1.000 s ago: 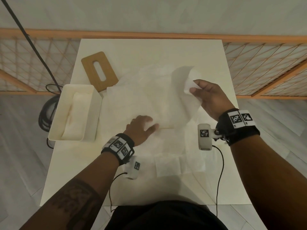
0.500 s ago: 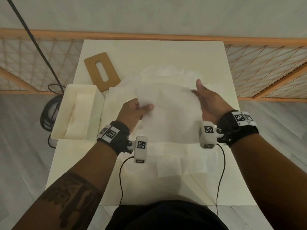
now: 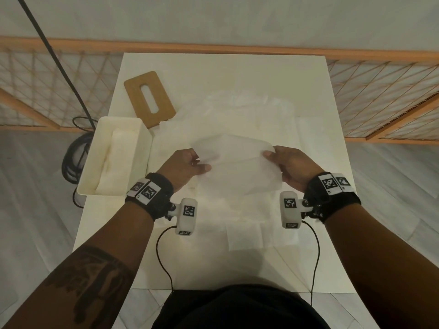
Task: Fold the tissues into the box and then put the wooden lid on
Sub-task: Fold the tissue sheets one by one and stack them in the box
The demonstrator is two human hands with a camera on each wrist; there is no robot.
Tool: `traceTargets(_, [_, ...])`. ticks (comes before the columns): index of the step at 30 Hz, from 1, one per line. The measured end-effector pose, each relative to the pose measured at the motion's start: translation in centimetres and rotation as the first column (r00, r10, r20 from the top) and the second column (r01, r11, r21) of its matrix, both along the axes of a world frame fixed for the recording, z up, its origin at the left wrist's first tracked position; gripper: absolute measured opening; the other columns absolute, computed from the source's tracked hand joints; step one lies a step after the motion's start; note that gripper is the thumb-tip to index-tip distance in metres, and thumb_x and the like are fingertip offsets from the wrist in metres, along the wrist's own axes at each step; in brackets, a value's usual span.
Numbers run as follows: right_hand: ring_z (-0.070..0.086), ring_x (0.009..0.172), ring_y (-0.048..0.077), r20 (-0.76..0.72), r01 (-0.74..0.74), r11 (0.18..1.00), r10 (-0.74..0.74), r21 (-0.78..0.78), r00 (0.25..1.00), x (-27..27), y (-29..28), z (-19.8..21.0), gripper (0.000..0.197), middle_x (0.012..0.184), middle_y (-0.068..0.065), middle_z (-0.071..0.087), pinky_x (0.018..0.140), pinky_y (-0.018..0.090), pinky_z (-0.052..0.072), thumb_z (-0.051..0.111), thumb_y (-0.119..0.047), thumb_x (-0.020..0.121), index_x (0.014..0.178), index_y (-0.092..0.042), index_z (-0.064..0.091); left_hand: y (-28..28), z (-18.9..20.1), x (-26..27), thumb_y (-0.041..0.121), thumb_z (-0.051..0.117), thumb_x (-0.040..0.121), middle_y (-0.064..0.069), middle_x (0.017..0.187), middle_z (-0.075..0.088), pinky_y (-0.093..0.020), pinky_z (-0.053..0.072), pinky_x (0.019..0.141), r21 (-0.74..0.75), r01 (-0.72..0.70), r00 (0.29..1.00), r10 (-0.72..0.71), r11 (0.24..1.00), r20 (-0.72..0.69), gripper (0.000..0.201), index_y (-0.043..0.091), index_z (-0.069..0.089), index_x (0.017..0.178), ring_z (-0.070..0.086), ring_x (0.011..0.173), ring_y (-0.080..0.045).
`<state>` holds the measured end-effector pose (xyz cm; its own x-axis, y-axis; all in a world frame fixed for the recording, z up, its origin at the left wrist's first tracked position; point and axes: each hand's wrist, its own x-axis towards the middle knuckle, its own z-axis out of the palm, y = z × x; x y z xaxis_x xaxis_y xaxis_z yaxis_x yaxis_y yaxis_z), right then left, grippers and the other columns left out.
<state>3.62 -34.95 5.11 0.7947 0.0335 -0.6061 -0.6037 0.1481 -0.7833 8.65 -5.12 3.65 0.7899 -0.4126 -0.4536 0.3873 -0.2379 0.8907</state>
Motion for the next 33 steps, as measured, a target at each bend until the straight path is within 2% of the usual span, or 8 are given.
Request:
traceTargets(5, [0.070,0.088,0.025,0.029,-0.042,0.997,0.044,-0.063,0.999,-0.5,-0.4,-0.1,0.028,0.109,0.012,0.074,0.074,0.035,0.061,0.062,-0.008,0.098,0.124,-0.013,0.067,0.9,0.6,0.7,0.038,0.084,0.075,0.002,0.115,0.076,-0.049,0.046,0.111,0.121,0.033,0.995,-0.044,0.992,0.088,0.037,0.030,0.078,0.110,0.068,0.115,-0.021])
traceTargets(9, [0.071,0.090,0.031,0.047,-0.061,0.996,0.064,-0.066,0.997,-1.2,-0.3,-0.2,0.025,0.102,0.012,0.075,0.080,0.043,0.060,0.050,0.002,0.099,0.098,-0.008,0.073,1.1,0.3,0.7,0.020,0.085,0.078,-0.005,0.107,0.078,-0.050,0.055,0.100,0.180,0.032,0.993,-0.051,0.983,0.107,0.020,0.027,0.082,0.096,0.072,0.108,-0.027])
traceTargets(13, [0.068,0.092,0.029,0.026,-0.119,0.993,0.120,-0.020,0.992,-1.8,-0.4,0.1,0.034,0.105,0.014,0.073,0.074,0.038,0.059,0.040,0.007,0.099,0.088,-0.008,0.068,0.6,0.9,-0.2,-0.017,0.053,0.092,-0.002,0.099,0.079,-0.027,0.061,0.078,0.089,0.054,0.998,-0.057,0.995,0.035,0.037,0.009,0.079,0.096,0.075,0.096,-0.021])
traceTargets(18, [0.066,0.098,0.028,-0.027,-0.073,0.988,0.078,0.139,0.997,-2.0,-0.8,0.3,0.047,0.122,0.016,0.071,0.086,0.040,0.055,0.031,-0.001,0.089,0.114,0.002,0.070,0.8,0.8,-0.7,-0.012,0.042,0.088,-0.013,0.117,0.073,-0.038,0.057,0.086,0.001,-0.032,0.992,0.032,0.999,-0.120,0.043,0.009,0.079,0.096,0.068,0.103,-0.033])
traceTargets(22, [0.068,0.107,0.028,-0.044,-0.060,0.992,0.065,0.109,0.997,-2.3,-0.7,0.1,0.046,0.125,0.011,0.071,0.099,0.044,0.051,0.042,-0.033,0.106,0.123,-0.001,0.070,0.9,0.5,-1.1,0.014,0.053,0.086,-0.018,0.126,0.069,-0.047,0.054,0.093,-0.118,-0.093,0.966,0.061,0.989,-0.253,0.033,0.003,0.076,0.106,0.064,0.107,-0.038])
traceTargets(25, [0.070,0.113,0.025,-0.002,-0.146,0.986,0.147,-0.082,0.989,-3.5,0.0,-0.7,0.023,0.122,0.003,0.074,0.096,0.039,0.056,0.061,-0.017,0.101,0.117,-0.011,0.075,0.7,-0.7,-1.9,0.018,0.066,0.095,-0.002,0.112,0.076,-0.048,0.054,0.097,0.044,-0.075,0.993,0.079,0.996,-0.092,0.013,0.020,0.079,0.096,0.068,0.107,-0.029])
traceTargets(28, [0.073,0.102,0.022,-0.021,-0.211,0.956,0.211,-0.204,0.977,-5.1,0.4,-2.1,0.027,0.120,0.007,0.072,0.078,0.028,0.060,0.067,0.003,0.092,0.110,-0.013,0.077,0.8,-2.7,-3.3,0.013,0.077,0.085,0.009,0.106,0.074,-0.037,0.055,0.095,0.344,0.083,0.985,-0.130,0.935,0.114,0.020,0.032,0.076,0.088,0.069,0.097,-0.017])
traceTargets(33, [0.070,0.085,0.019,-0.060,-0.310,0.822,0.322,-0.477,0.945,-6.3,1.0,-4.3,0.031,0.110,-0.001,0.073,0.072,0.024,0.057,0.073,-0.001,0.087,0.097,-0.030,0.079,0.5,-3.9,-5.6,0.014,0.077,0.083,0.011,0.102,0.070,-0.024,0.048,0.078,0.511,0.072,0.966,-0.188,0.857,0.179,0.023,0.036,0.070,0.085,0.065,0.089,-0.011])
